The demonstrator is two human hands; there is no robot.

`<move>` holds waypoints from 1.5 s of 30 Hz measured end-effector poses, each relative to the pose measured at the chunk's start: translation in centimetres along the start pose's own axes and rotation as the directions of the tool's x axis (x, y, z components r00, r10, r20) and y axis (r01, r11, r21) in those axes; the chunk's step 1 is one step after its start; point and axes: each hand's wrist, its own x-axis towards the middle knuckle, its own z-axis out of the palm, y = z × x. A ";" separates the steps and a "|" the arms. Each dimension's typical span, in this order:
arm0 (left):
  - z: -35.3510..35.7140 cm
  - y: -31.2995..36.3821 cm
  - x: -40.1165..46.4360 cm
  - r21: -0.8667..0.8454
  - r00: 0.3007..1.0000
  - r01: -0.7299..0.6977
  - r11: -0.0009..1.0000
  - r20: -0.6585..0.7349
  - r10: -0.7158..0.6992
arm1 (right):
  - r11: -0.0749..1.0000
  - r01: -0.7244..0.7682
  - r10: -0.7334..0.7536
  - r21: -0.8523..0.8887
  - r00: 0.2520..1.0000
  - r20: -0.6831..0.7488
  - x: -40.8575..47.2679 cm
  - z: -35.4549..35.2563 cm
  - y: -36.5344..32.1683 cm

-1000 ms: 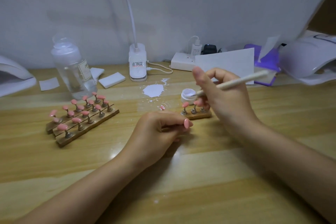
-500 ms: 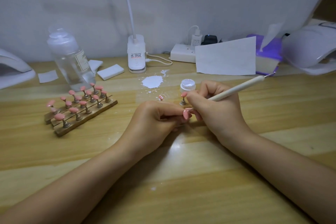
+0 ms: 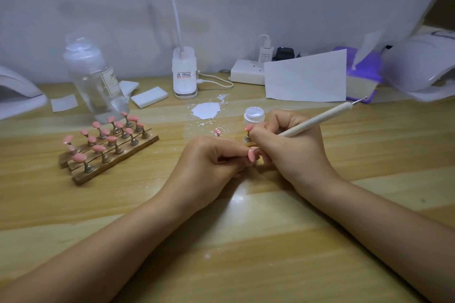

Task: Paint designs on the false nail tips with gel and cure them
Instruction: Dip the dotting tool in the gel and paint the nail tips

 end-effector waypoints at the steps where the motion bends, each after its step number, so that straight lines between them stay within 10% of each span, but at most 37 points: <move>1: 0.0 0.0 0.0 0.009 1.000 0.001 1.000 0.002 -0.001 | 1.000 0.001 -0.001 0.000 1.000 0.003 0.0 0.0 0.0; 45: 0.1 0.0 0.0 0.007 1.000 -0.001 1.000 0.018 0.001 | 0.999 0.028 -0.028 -0.035 1.000 -0.009 0.0 0.1 0.2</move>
